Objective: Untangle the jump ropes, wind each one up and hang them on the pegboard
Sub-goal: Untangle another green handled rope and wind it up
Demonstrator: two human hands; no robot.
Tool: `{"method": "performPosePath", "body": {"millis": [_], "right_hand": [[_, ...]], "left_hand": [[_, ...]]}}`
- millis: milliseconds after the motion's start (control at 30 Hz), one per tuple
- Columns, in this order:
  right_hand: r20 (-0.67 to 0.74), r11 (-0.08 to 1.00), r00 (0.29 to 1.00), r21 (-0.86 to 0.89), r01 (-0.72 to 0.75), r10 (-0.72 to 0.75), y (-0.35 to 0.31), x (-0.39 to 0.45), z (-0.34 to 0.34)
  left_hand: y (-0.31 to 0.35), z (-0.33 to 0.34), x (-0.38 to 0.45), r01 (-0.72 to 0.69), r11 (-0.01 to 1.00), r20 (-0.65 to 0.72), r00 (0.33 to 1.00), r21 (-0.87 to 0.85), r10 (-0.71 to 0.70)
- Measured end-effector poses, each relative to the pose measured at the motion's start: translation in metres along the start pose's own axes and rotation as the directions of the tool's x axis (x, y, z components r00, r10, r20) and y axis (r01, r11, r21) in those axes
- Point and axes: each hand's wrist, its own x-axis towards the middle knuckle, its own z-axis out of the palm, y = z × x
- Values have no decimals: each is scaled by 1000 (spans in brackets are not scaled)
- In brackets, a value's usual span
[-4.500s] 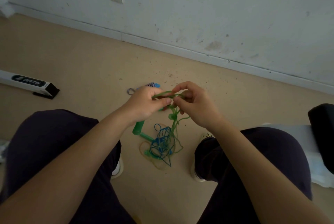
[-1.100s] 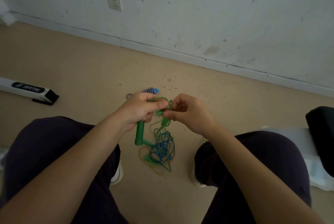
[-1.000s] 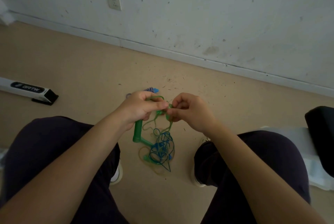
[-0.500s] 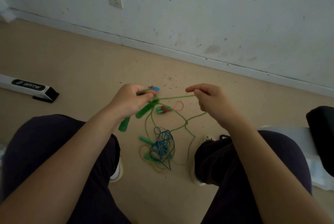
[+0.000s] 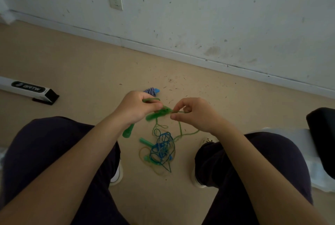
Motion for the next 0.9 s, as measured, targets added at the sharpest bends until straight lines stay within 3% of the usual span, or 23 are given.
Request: {"method": "performPosePath", "body": {"millis": [200,300,500,633,700,767,900], "right_hand": [[-63,993,998,119,24,-16,1,0,3],[-98,970,995,237,45,-23,2,0,2],[-187,943,973,276,185,-136,-4,-1,8],[-292,865,955,463,194,-57,-5,0,5],[-291,836,955,512,200,-50,-6,-1,6],[-268,843,960,494,214,-86,-6,-2,8],[-254,906,949,329,266,-186,-4,-2,9]], "left_hand": [[0,0,-3,-38,998,68,997,56,34],[3,-1,-3,-21,1000,54,998,11,21],[6,5,-7,39,994,79,996,-105,-30],[6,2,-4,59,981,36,998,-183,-54],[8,2,-4,38,989,16,999,-142,-36],[8,3,-5,38,995,5,999,-94,-38],[6,4,-4,85,982,16,996,-171,-83]]}}
